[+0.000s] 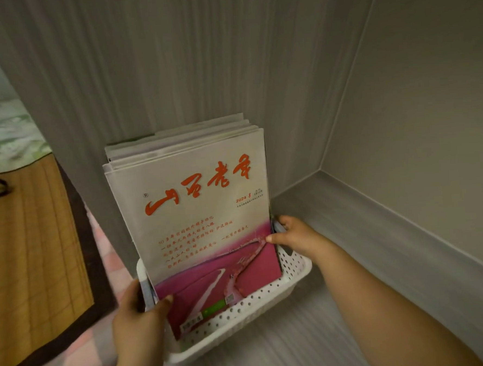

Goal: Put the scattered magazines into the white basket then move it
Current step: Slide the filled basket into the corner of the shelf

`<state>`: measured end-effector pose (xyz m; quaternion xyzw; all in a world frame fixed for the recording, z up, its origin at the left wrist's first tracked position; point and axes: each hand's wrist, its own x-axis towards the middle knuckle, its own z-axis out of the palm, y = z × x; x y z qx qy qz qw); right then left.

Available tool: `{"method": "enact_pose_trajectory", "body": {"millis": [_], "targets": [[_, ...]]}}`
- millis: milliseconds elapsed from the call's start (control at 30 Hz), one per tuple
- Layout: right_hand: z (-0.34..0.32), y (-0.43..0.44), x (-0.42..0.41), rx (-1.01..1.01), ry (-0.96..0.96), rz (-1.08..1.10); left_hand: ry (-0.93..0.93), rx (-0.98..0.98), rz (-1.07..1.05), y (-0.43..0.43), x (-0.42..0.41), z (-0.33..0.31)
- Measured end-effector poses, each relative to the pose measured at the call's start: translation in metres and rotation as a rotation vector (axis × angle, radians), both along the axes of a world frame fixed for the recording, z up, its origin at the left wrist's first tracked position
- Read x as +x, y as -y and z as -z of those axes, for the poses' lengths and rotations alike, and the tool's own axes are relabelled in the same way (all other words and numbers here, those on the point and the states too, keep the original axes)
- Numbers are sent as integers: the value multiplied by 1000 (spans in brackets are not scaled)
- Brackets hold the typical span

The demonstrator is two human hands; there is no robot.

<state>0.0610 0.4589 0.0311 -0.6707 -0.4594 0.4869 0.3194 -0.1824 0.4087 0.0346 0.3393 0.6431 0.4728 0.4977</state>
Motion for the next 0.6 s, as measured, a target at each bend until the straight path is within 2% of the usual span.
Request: {"method": "enact_pose_trajectory", "body": {"millis": [167, 433, 533, 600], "targets": [[0, -19, -9, 42, -1, -8, -9, 25, -22, -9, -5, 2], [-5, -30, -19, 132, 195, -45, 133, 62, -84, -13, -6, 9], [-1, -14, -14, 144, 246, 41, 216, 49, -84, -12, -12, 11], [5, 5, -12, 110, 201, 165, 276, 31, -73, -11, -15, 9]]}}
